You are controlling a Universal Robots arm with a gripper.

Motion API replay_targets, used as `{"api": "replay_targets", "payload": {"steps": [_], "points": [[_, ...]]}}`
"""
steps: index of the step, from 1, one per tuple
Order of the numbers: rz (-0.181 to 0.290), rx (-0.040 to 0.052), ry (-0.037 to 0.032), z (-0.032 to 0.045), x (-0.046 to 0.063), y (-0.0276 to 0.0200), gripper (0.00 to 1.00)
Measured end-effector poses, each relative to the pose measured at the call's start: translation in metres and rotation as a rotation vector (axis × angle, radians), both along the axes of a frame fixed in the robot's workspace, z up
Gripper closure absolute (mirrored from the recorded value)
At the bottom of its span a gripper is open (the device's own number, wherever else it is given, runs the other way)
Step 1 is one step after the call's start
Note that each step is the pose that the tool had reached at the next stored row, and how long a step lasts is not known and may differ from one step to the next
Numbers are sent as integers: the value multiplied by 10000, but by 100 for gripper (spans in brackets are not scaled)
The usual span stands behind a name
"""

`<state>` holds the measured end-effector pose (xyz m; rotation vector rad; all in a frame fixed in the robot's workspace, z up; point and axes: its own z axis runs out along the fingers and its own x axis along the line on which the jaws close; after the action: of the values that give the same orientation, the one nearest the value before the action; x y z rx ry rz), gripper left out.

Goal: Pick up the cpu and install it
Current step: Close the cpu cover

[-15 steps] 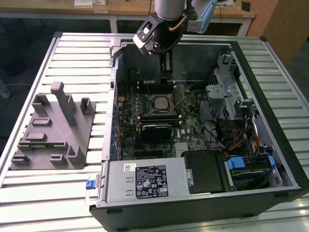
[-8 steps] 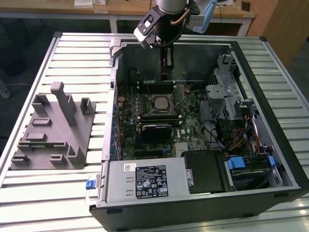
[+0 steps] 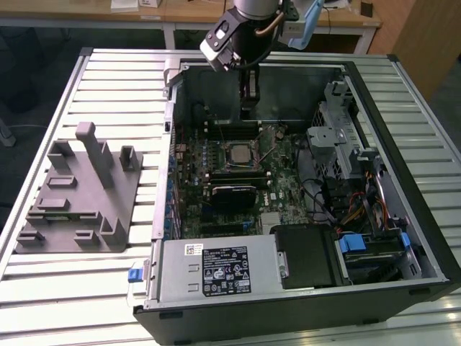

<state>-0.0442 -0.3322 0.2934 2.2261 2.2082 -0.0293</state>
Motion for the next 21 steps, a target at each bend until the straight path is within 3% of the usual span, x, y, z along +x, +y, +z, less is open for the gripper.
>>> {"api": "replay_targets", "payload": {"steps": [21], "points": [[0, 0, 95, 46, 21, 0, 89]]}}
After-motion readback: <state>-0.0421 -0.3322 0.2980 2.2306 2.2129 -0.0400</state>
